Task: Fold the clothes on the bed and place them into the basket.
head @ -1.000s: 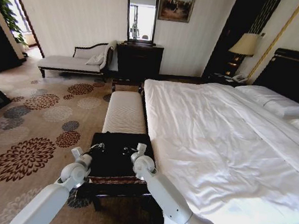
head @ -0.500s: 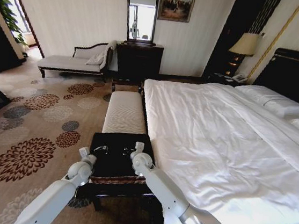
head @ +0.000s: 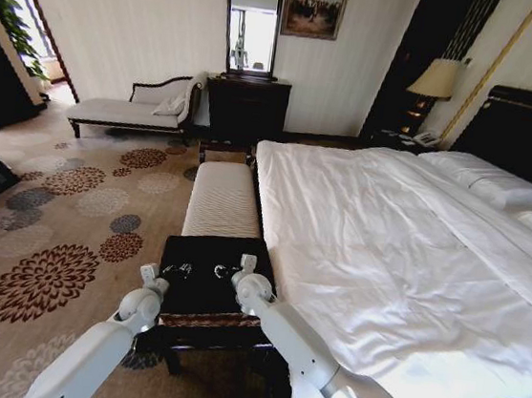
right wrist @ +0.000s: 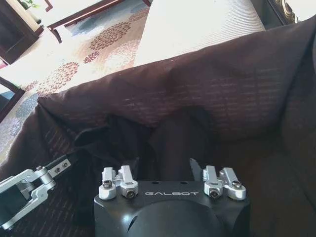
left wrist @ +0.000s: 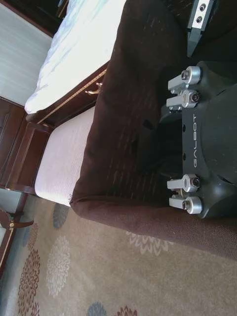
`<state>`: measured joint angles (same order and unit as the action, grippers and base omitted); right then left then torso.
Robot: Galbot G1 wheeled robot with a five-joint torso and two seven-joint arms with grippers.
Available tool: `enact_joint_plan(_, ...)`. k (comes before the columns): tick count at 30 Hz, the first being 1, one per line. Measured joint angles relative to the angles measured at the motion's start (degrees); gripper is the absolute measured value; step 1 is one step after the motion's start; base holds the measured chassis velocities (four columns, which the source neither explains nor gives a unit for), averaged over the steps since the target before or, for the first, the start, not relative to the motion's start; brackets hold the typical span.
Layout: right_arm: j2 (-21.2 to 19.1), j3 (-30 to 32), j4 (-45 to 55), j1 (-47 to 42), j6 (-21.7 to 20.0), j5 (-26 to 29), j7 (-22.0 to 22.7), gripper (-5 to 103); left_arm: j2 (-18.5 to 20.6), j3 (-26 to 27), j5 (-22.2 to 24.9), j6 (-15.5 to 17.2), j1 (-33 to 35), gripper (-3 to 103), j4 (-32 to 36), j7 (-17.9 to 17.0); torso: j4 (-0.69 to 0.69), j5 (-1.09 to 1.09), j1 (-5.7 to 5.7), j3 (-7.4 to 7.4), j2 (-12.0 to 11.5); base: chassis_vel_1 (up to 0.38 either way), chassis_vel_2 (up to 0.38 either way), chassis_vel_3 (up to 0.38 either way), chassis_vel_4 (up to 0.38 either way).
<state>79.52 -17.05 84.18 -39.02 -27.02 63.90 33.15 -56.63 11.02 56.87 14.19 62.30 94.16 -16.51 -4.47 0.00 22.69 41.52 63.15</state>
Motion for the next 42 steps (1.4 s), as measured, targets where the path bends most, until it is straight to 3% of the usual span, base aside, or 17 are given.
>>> enact_joint_plan(2, -0.01, 0.02, 0.25, -0.16, 0.02, 0.02, 0.11, 61, 0.10, 0.22, -0.03, 0.08, 0.26, 64, 0.16, 0.00, 0.00, 0.00, 0.00, 0.00, 0.00, 0.000, 0.000, 0.000, 0.000)
enact_joint_plan(3, -0.01, 0.02, 0.30, -0.18, 0.02, 0.02, 0.12, 67, 0.11, 0.24, -0.04, 0.08, 0.28, 64, 0.17, 0.00, 0.00, 0.00, 0.00, 0.00, 0.00, 0.000, 0.000, 0.000, 0.000)
enact_joint_plan(5, -0.15, 0.06, 1.08, -0.38, 0.03, 0.03, 0.40, 78, 0.61, 0.80, -1.70, 0.12, 1.16, 76, 0.64, 0.04, -0.01, 0.00, 0.00, 0.00, 0.00, 0.000, 0.000, 0.000, 0.000)
enact_joint_plan(6, -0.15, 0.06, 1.08, -0.38, 0.03, 0.03, 0.40, 78, 0.61, 0.80, -1.70, 0.12, 1.16, 76, 0.64, 0.04, -0.01, 0.00, 0.00, 0.00, 0.00, 0.000, 0.000, 0.000, 0.000)
enact_joint_plan(9, -0.54, 0.15, 2.30, -0.55, -0.04, 0.50, 0.89, 94, 1.28, 1.99, -2.57, 0.13, 2.36, 91, 2.34, -0.55, 0.01, -0.01, 0.00, 0.00, 0.00, 0.000, 0.000, 0.000, 0.000)
enact_joint_plan(11, -0.63, 0.19, 2.61, -0.58, -0.08, 0.67, 0.99, 94, 1.43, 2.19, -2.63, 0.12, 2.50, 91, 2.71, -0.66, 0.02, -0.01, 0.00, 0.01, 0.00, 0.000, 0.000, 0.000, 0.000)
enact_joint_plan(12, -0.90, 0.37, 3.48, -0.70, -0.17, 1.03, 1.20, 99, 1.74, 2.52, -2.87, 0.04, 2.76, 97, 3.49, -0.86, 0.02, 0.00, 0.00, 0.00, 0.00, 0.000, 0.000, 0.000, 0.000)
enact_joint_plan(26, -2.43, 1.25, 8.85, -1.49, -0.94, 1.12, 1.45, 100, 2.56, 2.24, -5.38, -2.23, 2.40, 100, 10.26, -0.13, 0.00, 0.01, 0.00, 0.00, 0.00, 0.000, 0.000, 0.000, 0.000)
enact_joint_plan(30, -4.02, 3.01, 13.23, -2.99, 0.60, -4.53, -2.03, 100, 3.45, 5.08, -13.00, -6.30, 6.03, 100, 13.82, -0.28, 0.02, 0.01, 0.00, 0.00, 0.00, 0.000, 0.000, 0.000, 0.000)
enact_joint_plan(31, -4.02, 3.01, 13.23, -2.99, 0.60, -4.53, -2.03, 100, 3.45, 5.08, -13.00, -6.30, 6.03, 100, 13.82, -0.28, 0.02, 0.01, 0.00, 0.00, 0.00, 0.000, 0.000, 0.000, 0.000)
enact_joint_plan(35, -5.96, 8.24, 17.22, -8.63, 5.78, -15.46, -7.88, 100, 3.56, 8.64, -21.89, -11.50, 9.76, 100, 16.41, -1.71, -0.01, 0.01, 0.00, 0.00, 0.01, 0.000, 0.000, 0.000, 0.000)
enact_joint_plan(37, -6.25, 9.38, 17.97, -9.85, 6.65, -17.55, -8.76, 100, 3.21, 9.40, -22.90, -12.43, 10.52, 100, 16.91, -1.99, -0.01, 0.00, 0.00, 0.00, 0.01, 0.000, 0.000, 0.000, 0.000)
enact_joint_plan(41, -8.22, 15.04, 21.93, -16.39, 9.96, -29.02, -13.28, 100, 0.95, 14.28, -26.82, -16.76, 16.17, 100, 18.81, -3.03, 0.01, 0.01, 0.00, 0.00, 0.00, 0.000, 0.000, 0.000, 0.000)
enact_joint_plan(42, -8.22, 15.04, 21.93, -16.39, 9.96, -29.02, -13.28, 100, 0.95, 14.28, -26.82, -16.76, 16.17, 100, 18.81, -3.03, 0.01, 0.01, 0.00, 0.00, 0.00, 0.000, 0.000, 0.000, 0.000)
